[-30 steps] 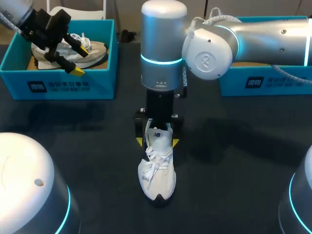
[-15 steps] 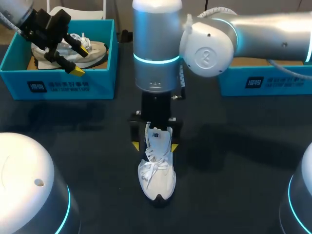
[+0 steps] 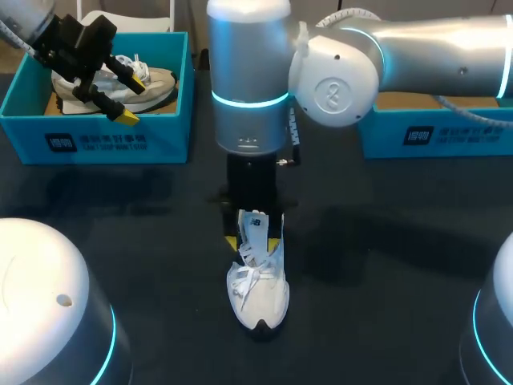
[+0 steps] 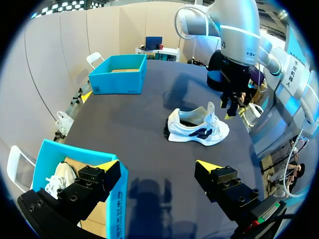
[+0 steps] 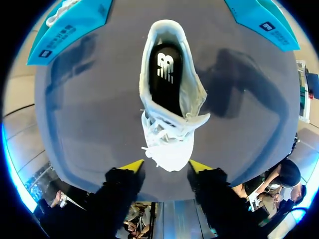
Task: Take the shoe out of the shoebox, open the shoe tongue, remove and reinsert the insole, then place the shoe into the shoebox
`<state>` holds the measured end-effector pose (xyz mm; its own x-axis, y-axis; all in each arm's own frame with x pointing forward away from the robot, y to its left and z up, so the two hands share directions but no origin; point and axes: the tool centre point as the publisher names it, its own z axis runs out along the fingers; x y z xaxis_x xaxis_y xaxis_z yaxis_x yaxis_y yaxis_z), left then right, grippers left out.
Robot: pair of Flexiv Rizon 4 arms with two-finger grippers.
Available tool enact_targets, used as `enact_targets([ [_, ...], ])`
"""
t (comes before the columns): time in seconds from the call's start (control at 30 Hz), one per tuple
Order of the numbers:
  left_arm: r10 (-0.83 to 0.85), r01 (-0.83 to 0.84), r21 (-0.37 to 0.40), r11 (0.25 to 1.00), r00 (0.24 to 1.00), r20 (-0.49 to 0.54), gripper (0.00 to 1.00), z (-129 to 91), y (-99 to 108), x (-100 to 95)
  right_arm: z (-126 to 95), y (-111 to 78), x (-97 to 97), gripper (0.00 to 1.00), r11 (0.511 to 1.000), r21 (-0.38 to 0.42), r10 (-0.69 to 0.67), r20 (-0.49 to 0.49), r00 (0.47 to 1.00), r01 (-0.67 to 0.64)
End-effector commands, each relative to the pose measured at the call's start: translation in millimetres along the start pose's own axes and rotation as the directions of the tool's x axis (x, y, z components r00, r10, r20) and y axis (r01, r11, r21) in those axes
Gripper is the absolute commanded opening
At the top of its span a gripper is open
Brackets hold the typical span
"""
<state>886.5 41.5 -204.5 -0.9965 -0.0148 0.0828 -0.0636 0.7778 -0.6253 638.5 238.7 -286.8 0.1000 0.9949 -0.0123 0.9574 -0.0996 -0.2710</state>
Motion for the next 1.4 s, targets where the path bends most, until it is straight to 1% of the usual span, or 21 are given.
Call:
enact_targets([
  [0.03, 0.001, -0.001, -0.002, 1.000, 1.000, -0.002, 1.00, -0.9, 0.0, -0.3, 3.1, 8.0, -4.1, 0.30, 1.000, 0.006, -0.008, -0.003, 1.000, 0.008],
  [0.13, 0.001, -0.001, -0.002, 1.000, 1.000, -0.002, 1.00, -0.9, 0.0, -0.3, 4.3, 15.8, -4.8, 0.27, 1.000, 0.007, -0.024, -0.003, 1.000, 0.024],
  [0.3, 0.001, -0.001, -0.002, 1.000, 1.000, -0.002, 1.00, -0.9, 0.0, -0.3, 6.2, 27.6, -4.0, 0.30, 0.999, 0.006, -0.048, -0.002, 0.999, 0.048],
  [0.73, 0.001, -0.001, -0.002, 1.000, 1.000, -0.002, 1.00, -0.9, 0.0, -0.3, 12.7, 54.4, -12.3, 0.29, 0.995, 0.006, -0.100, 0.012, 0.995, 0.100],
  [1.07, 0.001, -0.001, -0.002, 1.000, 1.000, -0.002, 1.00, -0.9, 0.0, -0.3, 18.4, 65.7, -21.2, 0.25, 0.991, 0.008, -0.135, 0.014, 0.991, 0.135],
  [1.23, 0.001, -0.001, -0.002, 1.000, 1.000, -0.002, 1.00, -0.9, 0.0, -0.3, 6.8, 64.9, -24.8, 0.30, 0.990, -0.004, -0.143, 0.037, 0.989, 0.143],
  [1.33, 0.001, -0.001, -0.002, 1.000, 1.000, -0.002, 1.00, -0.9, 0.0, -0.3, 7.2, 68.7, -28.3, 0.32, 0.989, -0.012, -0.144, 0.037, 0.989, 0.145],
  [1.4, 0.001, -0.001, -0.002, 1.000, 1.000, -0.002, 1.00, -0.9, 0.0, -0.3, 9.0, 73.0, -28.1, 0.31, 0.989, -0.016, -0.148, 0.033, 0.988, 0.149],
])
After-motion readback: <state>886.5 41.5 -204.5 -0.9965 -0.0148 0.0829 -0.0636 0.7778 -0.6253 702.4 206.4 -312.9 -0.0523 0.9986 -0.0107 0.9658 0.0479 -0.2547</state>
